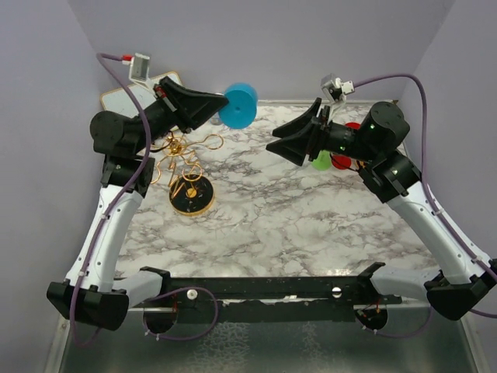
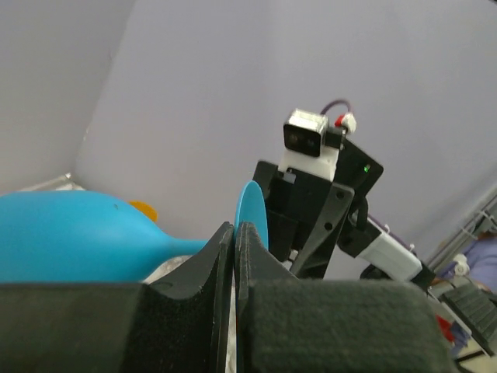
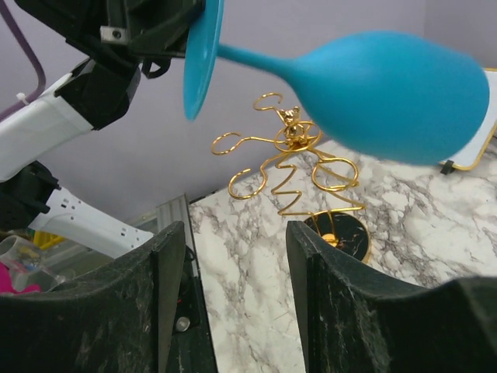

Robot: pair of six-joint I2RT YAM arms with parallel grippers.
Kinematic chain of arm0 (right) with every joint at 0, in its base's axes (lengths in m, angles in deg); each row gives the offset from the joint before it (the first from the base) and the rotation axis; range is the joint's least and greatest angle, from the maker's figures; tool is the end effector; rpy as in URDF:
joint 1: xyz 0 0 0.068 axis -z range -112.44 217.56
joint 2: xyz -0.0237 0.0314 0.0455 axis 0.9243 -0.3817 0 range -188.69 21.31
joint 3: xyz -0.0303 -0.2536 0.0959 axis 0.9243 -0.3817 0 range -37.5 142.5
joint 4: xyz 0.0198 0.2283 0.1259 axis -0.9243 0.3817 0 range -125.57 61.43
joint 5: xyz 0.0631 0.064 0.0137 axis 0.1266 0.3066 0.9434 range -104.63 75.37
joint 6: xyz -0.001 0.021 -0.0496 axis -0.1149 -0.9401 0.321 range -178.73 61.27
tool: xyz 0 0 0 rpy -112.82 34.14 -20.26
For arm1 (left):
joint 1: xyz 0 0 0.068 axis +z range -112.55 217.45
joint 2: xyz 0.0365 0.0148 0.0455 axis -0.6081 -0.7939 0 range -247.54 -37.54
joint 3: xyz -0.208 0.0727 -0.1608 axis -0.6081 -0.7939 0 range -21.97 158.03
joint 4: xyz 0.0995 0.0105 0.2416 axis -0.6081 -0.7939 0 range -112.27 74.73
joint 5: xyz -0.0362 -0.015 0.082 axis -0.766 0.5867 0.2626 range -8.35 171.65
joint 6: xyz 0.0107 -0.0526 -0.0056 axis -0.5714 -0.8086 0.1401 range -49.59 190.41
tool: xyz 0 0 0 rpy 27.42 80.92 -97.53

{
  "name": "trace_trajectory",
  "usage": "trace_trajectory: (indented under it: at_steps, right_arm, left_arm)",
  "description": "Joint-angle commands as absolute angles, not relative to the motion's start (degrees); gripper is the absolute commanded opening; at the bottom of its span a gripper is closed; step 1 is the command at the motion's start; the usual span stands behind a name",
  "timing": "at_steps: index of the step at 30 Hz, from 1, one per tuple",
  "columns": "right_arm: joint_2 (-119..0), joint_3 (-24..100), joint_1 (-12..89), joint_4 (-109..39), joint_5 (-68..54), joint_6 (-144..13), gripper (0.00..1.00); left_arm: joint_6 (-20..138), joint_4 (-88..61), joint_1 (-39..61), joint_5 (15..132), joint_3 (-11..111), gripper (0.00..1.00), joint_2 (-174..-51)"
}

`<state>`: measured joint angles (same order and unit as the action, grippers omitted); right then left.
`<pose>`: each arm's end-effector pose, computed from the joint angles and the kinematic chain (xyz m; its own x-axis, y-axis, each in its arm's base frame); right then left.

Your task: Take the wine glass off the wine glass rack

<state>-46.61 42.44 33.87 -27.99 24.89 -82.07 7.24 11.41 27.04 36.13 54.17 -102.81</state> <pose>0.1946 0.1569 0.4757 -0.3194 0.1542 -0.9350 -0.9032 0.2492 0.3496 0.2093 -0.0642 0.5187 -0.3390 -0.5734 -0.7459 0.8431 0.1666 -0.5113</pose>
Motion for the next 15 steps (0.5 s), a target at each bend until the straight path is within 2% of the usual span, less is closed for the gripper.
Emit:
trace_trajectory:
  at_steps: [1, 15]
  right_arm:
    - [-45.4, 44.0, 33.7, -24.7, 20.2, -80.4, 0.54]
    - [-42.9, 41.9, 33.7, -24.0, 18.1, -81.9, 0.53]
  left_arm:
    - [18.2, 4.5, 20.8, 37.5, 55.4, 0.0, -103.7]
    - [21.4, 3.3, 14.3, 40.7, 53.4, 0.0, -104.2]
